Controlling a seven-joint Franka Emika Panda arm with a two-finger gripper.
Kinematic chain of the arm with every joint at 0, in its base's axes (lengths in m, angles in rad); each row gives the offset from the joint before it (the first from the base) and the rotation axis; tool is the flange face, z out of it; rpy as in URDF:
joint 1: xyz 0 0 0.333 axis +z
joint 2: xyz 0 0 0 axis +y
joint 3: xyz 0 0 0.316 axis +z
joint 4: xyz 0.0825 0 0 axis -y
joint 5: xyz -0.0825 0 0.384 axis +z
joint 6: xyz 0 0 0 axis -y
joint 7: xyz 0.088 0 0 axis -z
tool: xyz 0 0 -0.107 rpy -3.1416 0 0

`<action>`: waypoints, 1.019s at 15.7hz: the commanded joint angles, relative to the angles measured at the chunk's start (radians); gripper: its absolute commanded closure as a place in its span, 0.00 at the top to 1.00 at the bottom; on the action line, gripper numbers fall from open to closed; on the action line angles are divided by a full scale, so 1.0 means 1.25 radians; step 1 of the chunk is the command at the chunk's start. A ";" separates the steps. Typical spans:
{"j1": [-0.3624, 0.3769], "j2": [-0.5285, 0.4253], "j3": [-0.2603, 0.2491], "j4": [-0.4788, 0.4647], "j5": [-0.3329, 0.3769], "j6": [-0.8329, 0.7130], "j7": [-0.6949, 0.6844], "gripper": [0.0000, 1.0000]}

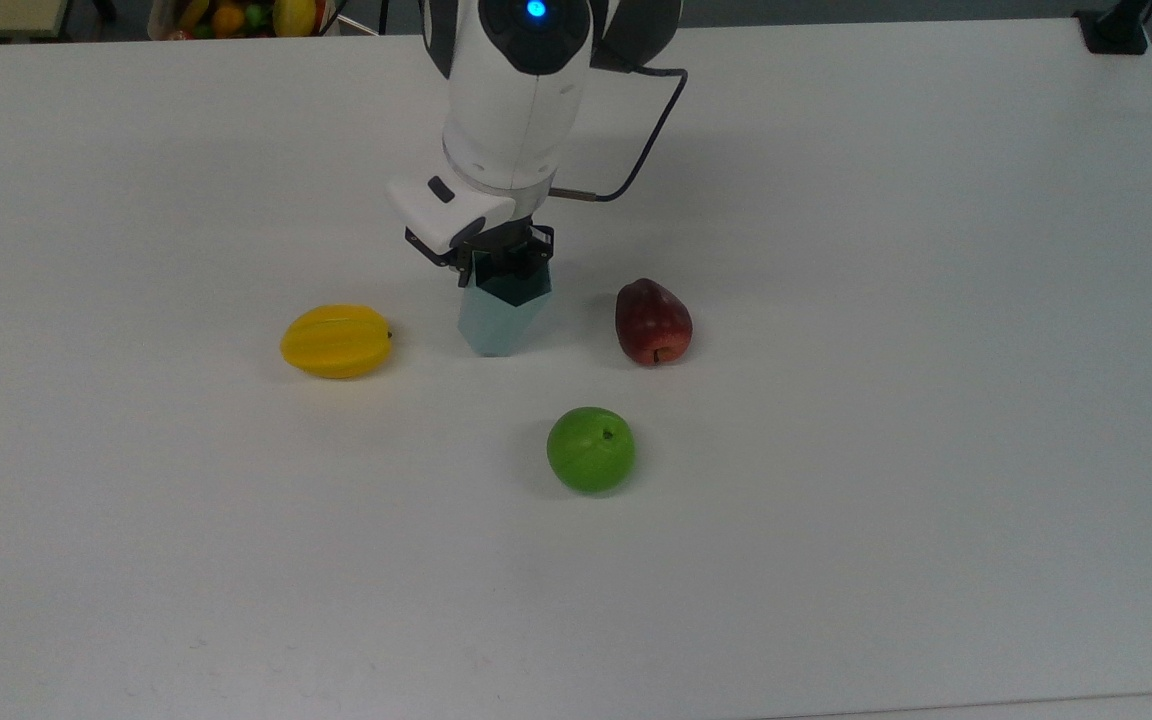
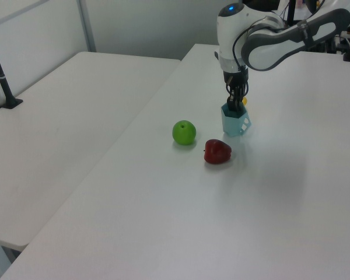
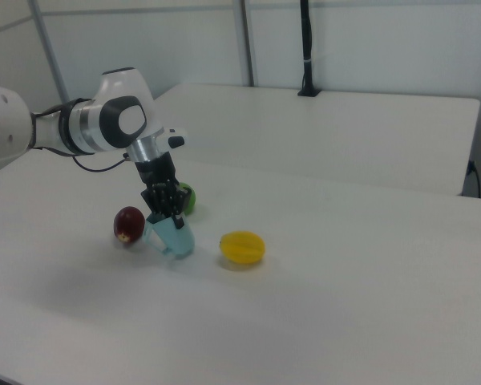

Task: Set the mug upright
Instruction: 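Open the gripper and lift it away from the upright mug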

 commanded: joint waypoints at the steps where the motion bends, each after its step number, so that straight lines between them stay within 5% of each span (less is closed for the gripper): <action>1: 0.002 -0.024 -0.028 -0.021 0.051 0.029 -0.020 0.28; 5: 0.002 -0.028 -0.049 -0.021 0.056 0.026 -0.014 0.92; 6: 0.002 -0.038 -0.057 -0.021 0.060 0.024 -0.014 1.00; 10: -0.007 -0.072 -0.080 0.001 0.148 -0.009 -0.018 1.00; 16: -0.048 -0.133 -0.093 0.054 0.194 -0.151 -0.016 1.00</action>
